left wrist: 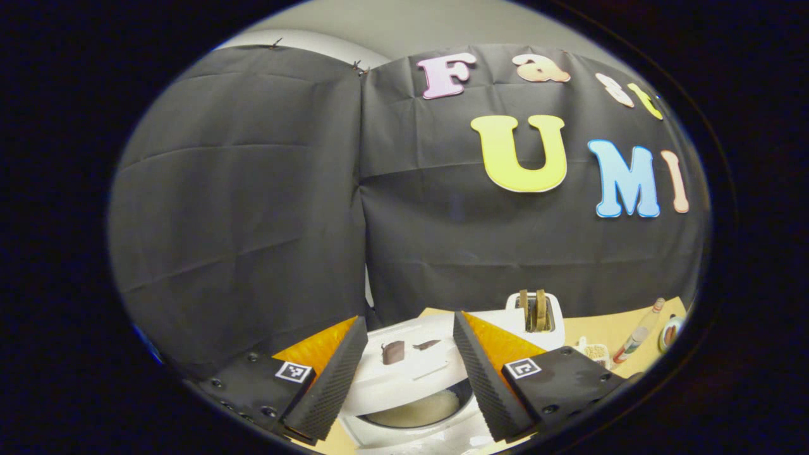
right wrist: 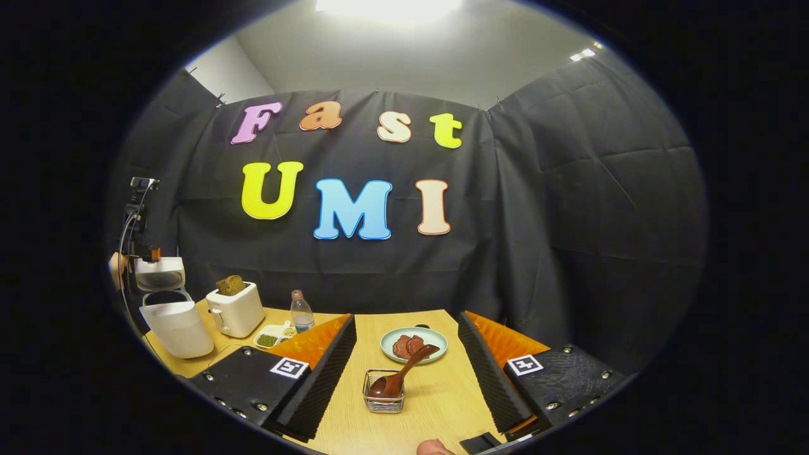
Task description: Close the left gripper, press the button to open the rice cooker; take a wooden spoon from the chopstick holder with the right hand, scoop a spoonful of rice and pour it into the rice cooker, then put the wooden spoon back into the chopstick holder.
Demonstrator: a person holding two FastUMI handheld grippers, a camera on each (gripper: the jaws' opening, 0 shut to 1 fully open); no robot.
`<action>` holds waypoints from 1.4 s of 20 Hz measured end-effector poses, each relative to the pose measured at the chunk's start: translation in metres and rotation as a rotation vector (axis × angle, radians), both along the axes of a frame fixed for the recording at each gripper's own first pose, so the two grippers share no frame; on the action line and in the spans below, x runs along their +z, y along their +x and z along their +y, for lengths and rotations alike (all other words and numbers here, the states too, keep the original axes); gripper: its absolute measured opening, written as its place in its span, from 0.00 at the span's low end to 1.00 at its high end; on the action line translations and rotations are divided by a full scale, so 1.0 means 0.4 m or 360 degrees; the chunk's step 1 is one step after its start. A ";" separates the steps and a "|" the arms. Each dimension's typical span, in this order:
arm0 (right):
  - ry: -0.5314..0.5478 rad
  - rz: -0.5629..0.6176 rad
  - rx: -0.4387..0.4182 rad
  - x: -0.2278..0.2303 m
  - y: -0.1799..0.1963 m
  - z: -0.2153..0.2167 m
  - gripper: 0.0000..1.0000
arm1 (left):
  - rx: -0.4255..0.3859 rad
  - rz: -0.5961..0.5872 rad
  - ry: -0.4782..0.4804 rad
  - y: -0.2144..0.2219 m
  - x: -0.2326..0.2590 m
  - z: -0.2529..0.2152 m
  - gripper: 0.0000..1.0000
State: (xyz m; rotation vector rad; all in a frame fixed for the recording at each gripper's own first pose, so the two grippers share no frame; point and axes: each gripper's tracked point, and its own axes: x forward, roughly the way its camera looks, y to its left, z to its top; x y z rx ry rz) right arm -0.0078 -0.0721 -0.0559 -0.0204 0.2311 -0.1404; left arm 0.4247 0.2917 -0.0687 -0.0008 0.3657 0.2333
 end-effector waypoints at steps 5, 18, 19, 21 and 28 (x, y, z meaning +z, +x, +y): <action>-0.0021 0.0025 0.0033 -0.009 -0.005 -0.015 0.99 | 0.0004 0.0062 -0.0033 -0.011 -0.035 -0.015 0.92; 0.0018 0.0084 0.0072 -0.051 -0.015 -0.008 0.98 | -0.0030 0.0243 -0.0031 -0.058 -0.152 -0.067 0.92; 0.0018 0.0088 0.0079 -0.052 -0.014 -0.002 0.99 | -0.0029 0.0264 -0.0053 -0.062 -0.162 -0.072 0.92; 0.0002 0.0094 0.0091 -0.051 -0.013 0.005 0.99 | -0.0026 0.0294 -0.0097 -0.066 -0.181 -0.079 0.95; -0.0044 0.0077 0.0132 -0.024 -0.024 0.013 0.98 | -0.0019 0.0354 -0.0170 -0.072 -0.201 -0.086 0.98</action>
